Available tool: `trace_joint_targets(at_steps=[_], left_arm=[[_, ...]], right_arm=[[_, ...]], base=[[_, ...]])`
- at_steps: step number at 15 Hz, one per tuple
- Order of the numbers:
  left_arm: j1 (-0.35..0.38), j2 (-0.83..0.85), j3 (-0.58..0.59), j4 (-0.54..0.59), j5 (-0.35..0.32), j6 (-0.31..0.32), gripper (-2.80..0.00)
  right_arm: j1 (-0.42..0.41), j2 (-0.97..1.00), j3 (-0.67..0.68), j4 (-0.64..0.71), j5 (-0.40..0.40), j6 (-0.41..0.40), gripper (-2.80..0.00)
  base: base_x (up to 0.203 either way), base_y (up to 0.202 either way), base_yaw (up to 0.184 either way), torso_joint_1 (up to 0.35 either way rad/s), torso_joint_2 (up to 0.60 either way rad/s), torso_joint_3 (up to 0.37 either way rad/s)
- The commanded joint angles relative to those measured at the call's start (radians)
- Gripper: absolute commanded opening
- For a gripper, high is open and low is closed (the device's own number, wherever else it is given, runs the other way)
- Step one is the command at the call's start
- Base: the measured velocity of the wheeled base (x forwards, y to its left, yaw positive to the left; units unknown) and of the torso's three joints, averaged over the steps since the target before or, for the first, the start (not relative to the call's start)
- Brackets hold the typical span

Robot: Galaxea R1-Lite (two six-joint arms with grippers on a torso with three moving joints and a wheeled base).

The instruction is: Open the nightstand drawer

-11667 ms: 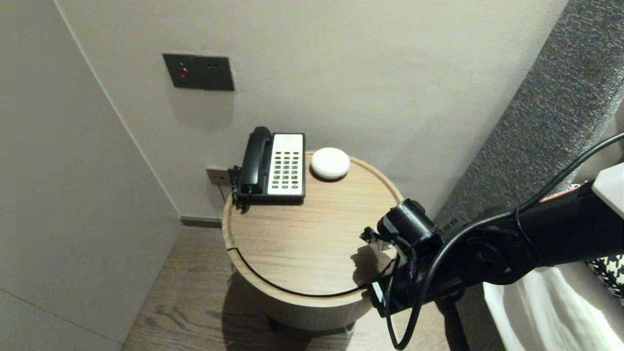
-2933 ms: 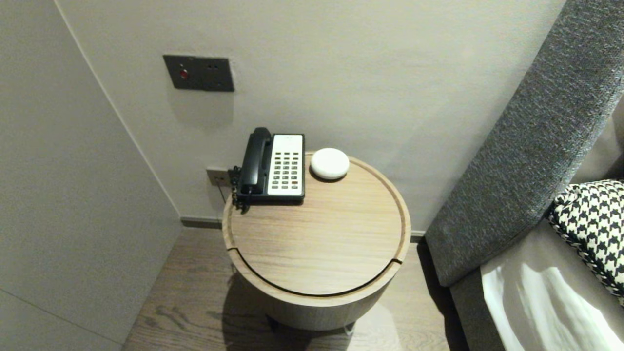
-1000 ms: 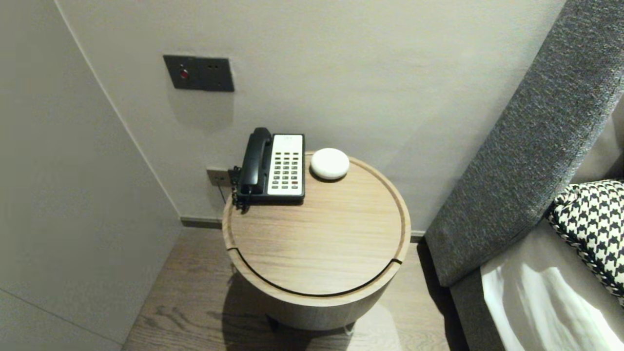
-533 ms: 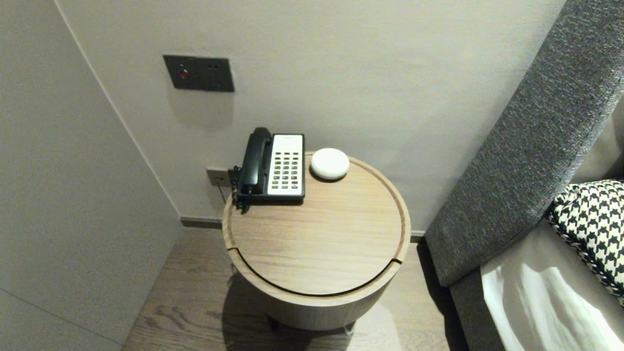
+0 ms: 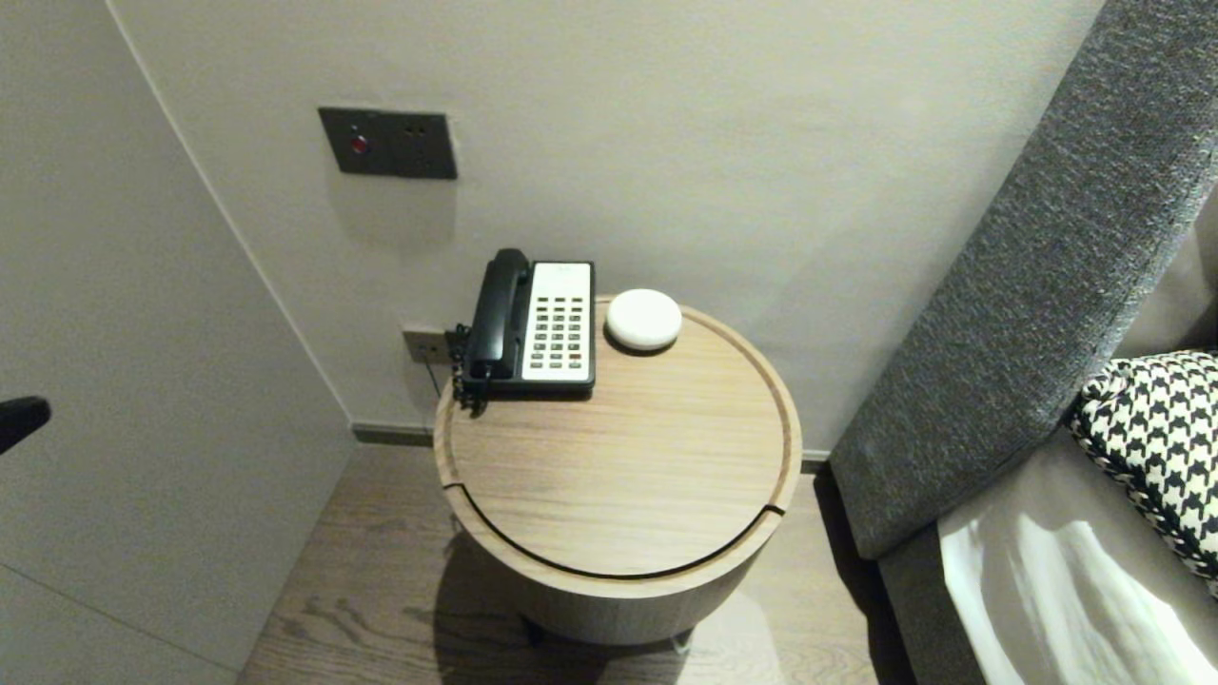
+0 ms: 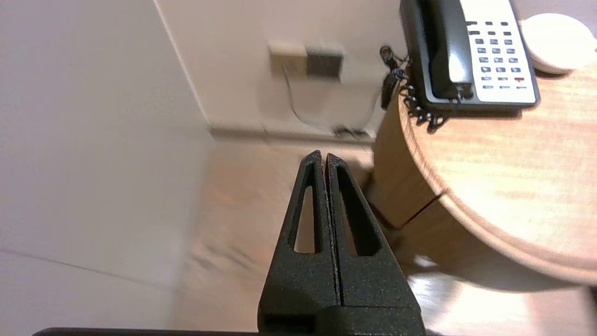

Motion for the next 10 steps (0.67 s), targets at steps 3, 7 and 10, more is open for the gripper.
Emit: trace_joint_targets(at_steps=[3, 7, 10], left_arm=[[-0.084, 0.344, -0.162, 0.097, -0.019, -0.239, -2.80], [-0.281, 0.452, -0.316, 0.273, -0.140, -0.473, -2.80], [-0.376, 0.548, -0.287, 0.293, -0.243, -0.542, -2.80]], right_arm=[[0.001, 0.001, 0.040, -0.001, 0.000, 0.000, -2.80], [0.000, 0.001, 0.040, -0.001, -0.001, 0.000, -2.80], [0.000, 0.001, 0.040, -0.001, -0.001, 0.000, -2.80]], base=[[0.000, 0.000, 0.000, 0.000, 0.00, 0.000], [0.000, 0.000, 0.000, 0.000, 0.00, 0.000], [0.000, 0.000, 0.000, 0.000, 0.00, 0.000]])
